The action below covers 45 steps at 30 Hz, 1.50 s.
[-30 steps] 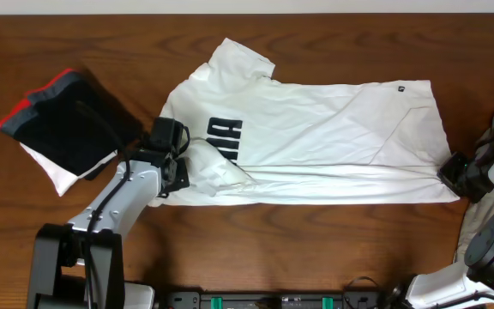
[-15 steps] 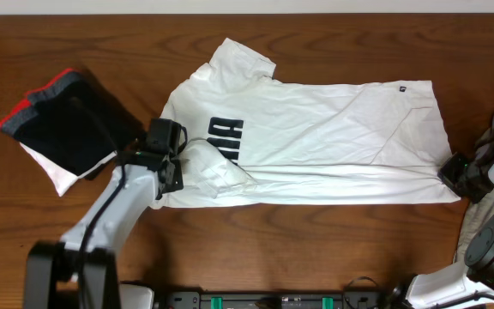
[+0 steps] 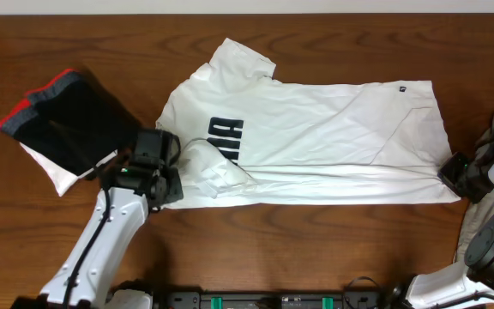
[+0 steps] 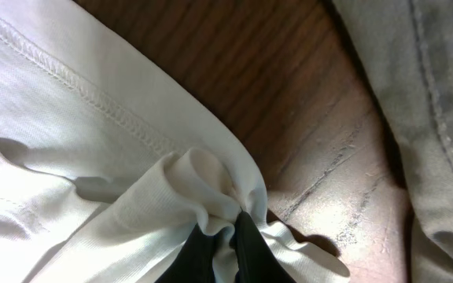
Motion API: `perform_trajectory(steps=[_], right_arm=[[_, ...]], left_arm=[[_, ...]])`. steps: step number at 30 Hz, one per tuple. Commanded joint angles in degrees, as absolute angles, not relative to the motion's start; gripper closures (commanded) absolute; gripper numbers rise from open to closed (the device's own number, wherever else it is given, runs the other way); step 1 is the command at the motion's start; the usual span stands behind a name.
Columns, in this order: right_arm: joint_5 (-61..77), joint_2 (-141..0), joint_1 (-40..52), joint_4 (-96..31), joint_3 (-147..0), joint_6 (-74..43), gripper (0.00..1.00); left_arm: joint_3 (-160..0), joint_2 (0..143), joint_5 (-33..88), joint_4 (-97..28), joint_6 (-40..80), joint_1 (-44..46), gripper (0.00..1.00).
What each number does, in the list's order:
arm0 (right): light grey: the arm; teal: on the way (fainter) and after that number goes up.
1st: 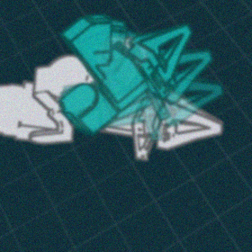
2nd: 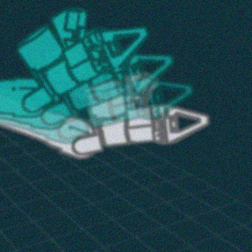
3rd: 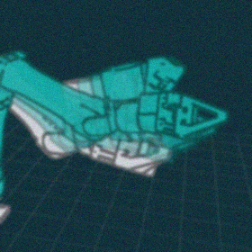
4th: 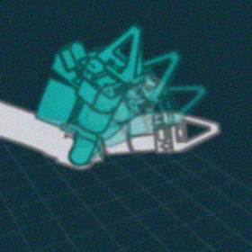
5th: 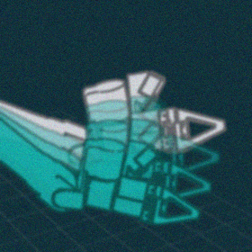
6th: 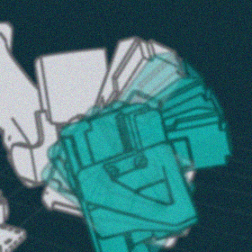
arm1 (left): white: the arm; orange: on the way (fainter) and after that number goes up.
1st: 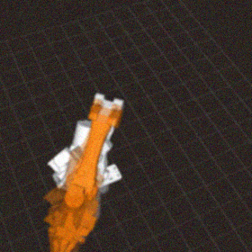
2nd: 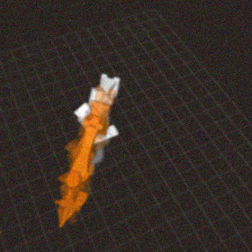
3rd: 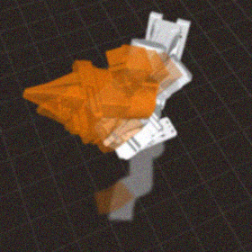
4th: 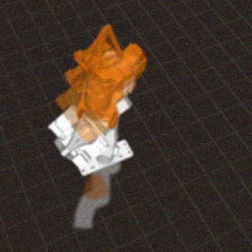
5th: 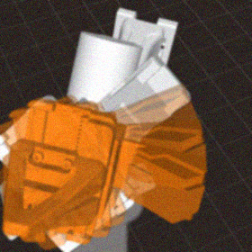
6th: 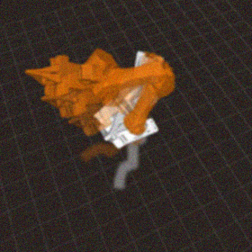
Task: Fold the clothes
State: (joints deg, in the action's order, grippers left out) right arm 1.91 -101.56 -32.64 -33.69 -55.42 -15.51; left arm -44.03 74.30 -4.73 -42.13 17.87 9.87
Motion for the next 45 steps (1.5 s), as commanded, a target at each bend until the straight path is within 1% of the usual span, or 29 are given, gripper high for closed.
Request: perform_trajectory(steps=[1, 11, 15, 17, 19, 23, 24, 26, 27, 31, 37, 41, 45], right_arm=[[-3.9, -104.18, -34.52, -34.33, -53.01, -16.29, 0.93], [-3.53, -104.18, -34.52, -34.52, -53.01, -16.29, 0.92], [-3.53, -104.18, -34.52, -34.52, -53.01, -16.29, 0.93], [-3.53, -104.18, -34.52, -34.52, -53.01, -16.27, 0.93], [-3.53, -104.18, -34.52, -34.54, -53.01, -16.29, 0.93], [-3.53, -104.18, -34.52, -34.52, -53.01, -16.29, 0.92], [-3.55, -104.18, -34.52, -34.52, -53.01, -16.27, 0.92], [-3.55, -104.18, -34.52, -34.52, -53.01, -16.27, 0.92], [-3.55, -104.18, -34.52, -34.52, -53.01, -16.27, 0.93], [-3.53, -104.18, -34.52, -34.52, -53.01, -16.29, 0.92], [-3.53, -104.18, -34.52, -34.52, -53.01, -16.27, 0.93], [-3.55, -104.18, -34.52, -34.52, -53.01, -16.27, 0.93], [-3.53, -104.18, -34.52, -34.65, -53.01, -16.29, 0.93]], left_arm=[[-41.91, 76.82, -3.53, -42.59, 18.31, 9.74, 0.71], [-41.71, 84.53, -3.75, -40.32, 18.22, 9.74, 0.71], [-41.71, 86.94, -8.4, -38.02, 18.09, 9.74, 0.71], [-41.71, 87.24, -8.88, -37.06, 18.11, 9.74, 0.71], [-41.74, 87.22, -9.89, -36.29, 18.11, 9.74, 0.76], [-41.74, 87.22, -12.32, -35.66, 18.13, 9.74, 0.81], [-41.74, 87.22, -13.04, -35.66, 18.13, 9.74, 0.86], [-41.74, 87.22, -13.39, -35.59, 18.2, 9.74, 0.92], [-41.74, 87.22, -13.39, -35.51, 18.31, 9.74, 0.94], [-41.78, 87.22, -15.57, -35.48, 18.33, 9.74, 0.94], [-43.44, 86.54, -28.01, -34.48, 21.1, 9.74, 0.94], [-44.18, 86.35, -28.97, -29.67, 19.07, 9.74, 0.88], [-44.18, 86.37, -28.99, -24.93, 15.53, 9.74, 0.87]])
